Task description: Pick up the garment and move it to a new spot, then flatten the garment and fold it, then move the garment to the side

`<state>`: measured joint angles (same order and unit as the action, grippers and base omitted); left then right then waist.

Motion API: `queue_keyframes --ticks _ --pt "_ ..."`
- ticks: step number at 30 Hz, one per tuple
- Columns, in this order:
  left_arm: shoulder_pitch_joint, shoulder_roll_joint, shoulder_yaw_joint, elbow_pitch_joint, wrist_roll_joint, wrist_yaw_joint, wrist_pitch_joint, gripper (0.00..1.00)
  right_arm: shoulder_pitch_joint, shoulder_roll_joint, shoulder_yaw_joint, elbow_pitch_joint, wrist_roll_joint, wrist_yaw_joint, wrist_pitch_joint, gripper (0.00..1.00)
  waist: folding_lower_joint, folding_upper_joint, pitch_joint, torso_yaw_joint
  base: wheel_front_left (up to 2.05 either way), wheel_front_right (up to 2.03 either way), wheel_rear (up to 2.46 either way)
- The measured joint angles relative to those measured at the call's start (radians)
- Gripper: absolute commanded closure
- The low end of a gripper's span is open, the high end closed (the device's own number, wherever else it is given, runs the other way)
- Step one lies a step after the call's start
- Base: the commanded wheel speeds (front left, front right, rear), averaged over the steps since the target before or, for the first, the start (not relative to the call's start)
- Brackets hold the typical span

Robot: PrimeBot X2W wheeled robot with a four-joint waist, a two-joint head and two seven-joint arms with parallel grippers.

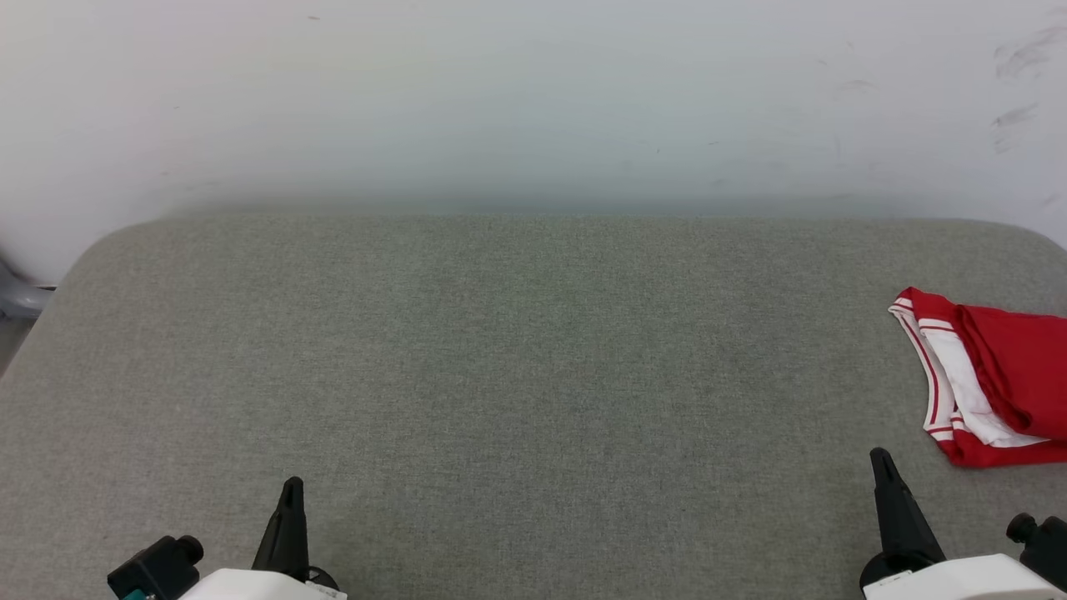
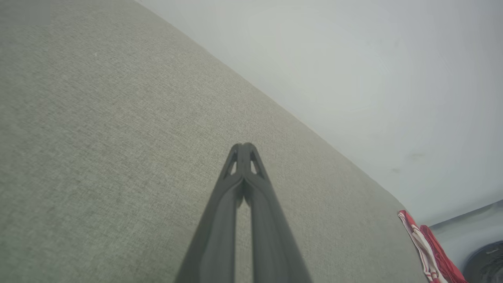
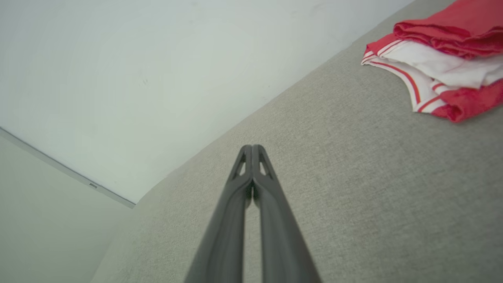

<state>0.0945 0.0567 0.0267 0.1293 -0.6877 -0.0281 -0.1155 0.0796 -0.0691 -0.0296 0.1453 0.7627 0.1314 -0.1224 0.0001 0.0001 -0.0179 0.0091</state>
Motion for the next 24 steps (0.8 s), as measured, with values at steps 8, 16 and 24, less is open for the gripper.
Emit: queue_keyframes --ticks 8,16,24 --pt "-0.023 0.000 0.009 0.013 -0.116 -0.016 0.026 1.00 -0.022 -0.003 -0.003 0.013 0.111 0.000 0.023 1.00 0.0000 0.0000 0.002 -0.001 0.00 0.00 0.00" --pt "-0.044 0.000 0.016 0.027 -0.224 -0.025 0.052 1.00 -0.041 -0.004 -0.008 0.024 0.211 0.000 0.045 1.00 0.0000 0.0000 0.004 -0.002 0.00 0.00 0.00" --pt "-0.064 0.000 0.024 0.040 -0.322 -0.034 0.077 1.00 -0.060 -0.005 -0.012 0.033 0.307 0.000 0.068 1.00 0.0000 0.0000 0.006 -0.002 0.00 0.00 0.00"
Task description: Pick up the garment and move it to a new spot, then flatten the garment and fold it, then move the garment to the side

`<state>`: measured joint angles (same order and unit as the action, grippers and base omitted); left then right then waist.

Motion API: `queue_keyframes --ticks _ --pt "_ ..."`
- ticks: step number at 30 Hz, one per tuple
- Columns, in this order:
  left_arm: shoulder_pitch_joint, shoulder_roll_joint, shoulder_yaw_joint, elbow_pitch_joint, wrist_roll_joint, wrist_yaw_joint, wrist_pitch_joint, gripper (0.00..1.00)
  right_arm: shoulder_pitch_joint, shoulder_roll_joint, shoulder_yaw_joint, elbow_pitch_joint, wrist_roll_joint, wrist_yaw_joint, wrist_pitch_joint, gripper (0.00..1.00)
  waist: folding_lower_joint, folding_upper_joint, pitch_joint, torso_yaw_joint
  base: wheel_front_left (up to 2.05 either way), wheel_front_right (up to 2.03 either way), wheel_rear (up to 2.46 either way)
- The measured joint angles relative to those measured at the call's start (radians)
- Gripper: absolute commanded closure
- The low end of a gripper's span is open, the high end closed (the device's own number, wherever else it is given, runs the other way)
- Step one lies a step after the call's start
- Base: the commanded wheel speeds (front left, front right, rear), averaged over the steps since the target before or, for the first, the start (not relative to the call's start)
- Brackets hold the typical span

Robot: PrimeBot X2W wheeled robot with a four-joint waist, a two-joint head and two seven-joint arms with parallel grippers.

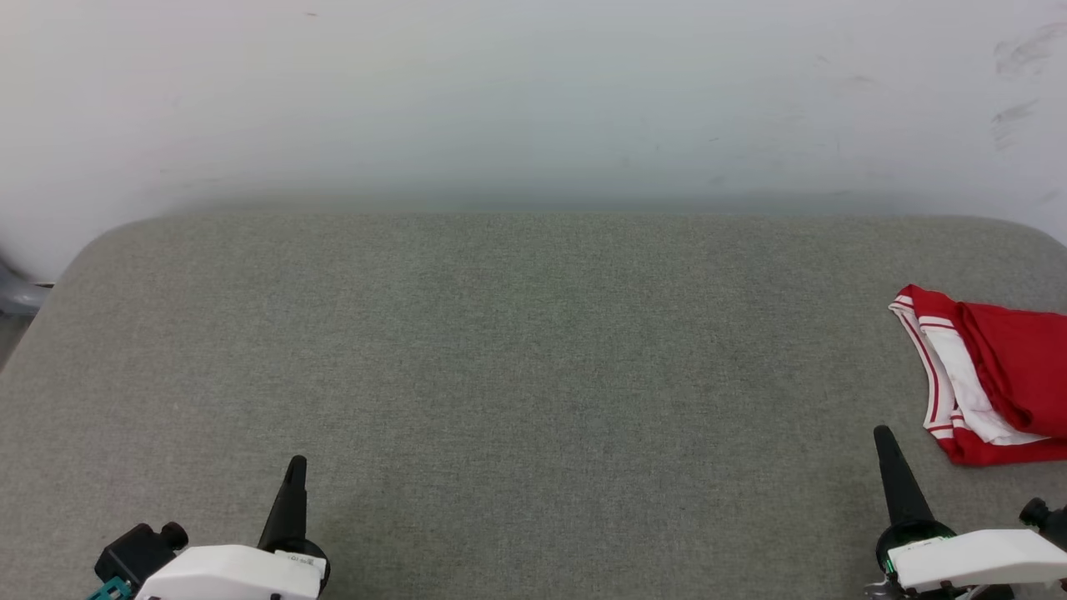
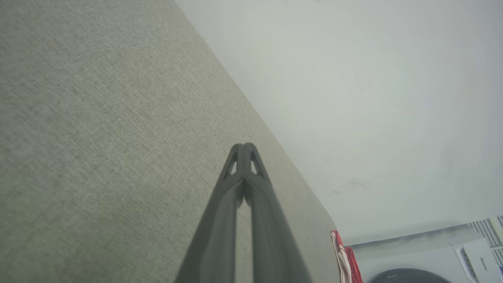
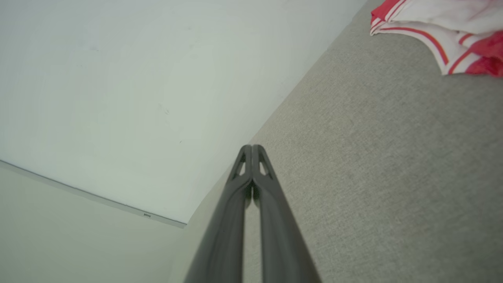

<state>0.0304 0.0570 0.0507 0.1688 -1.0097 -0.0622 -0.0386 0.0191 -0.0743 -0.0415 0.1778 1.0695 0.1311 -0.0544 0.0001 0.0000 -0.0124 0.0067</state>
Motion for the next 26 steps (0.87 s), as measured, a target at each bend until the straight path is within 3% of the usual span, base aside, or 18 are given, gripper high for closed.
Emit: queue_keyframes --ticks 26 --pt "-0.058 0.000 0.025 0.035 -0.275 -0.030 0.064 1.00 -0.055 -0.001 -0.016 0.030 0.258 0.000 0.062 1.00 0.0000 0.0000 0.006 -0.003 0.00 0.00 0.00"
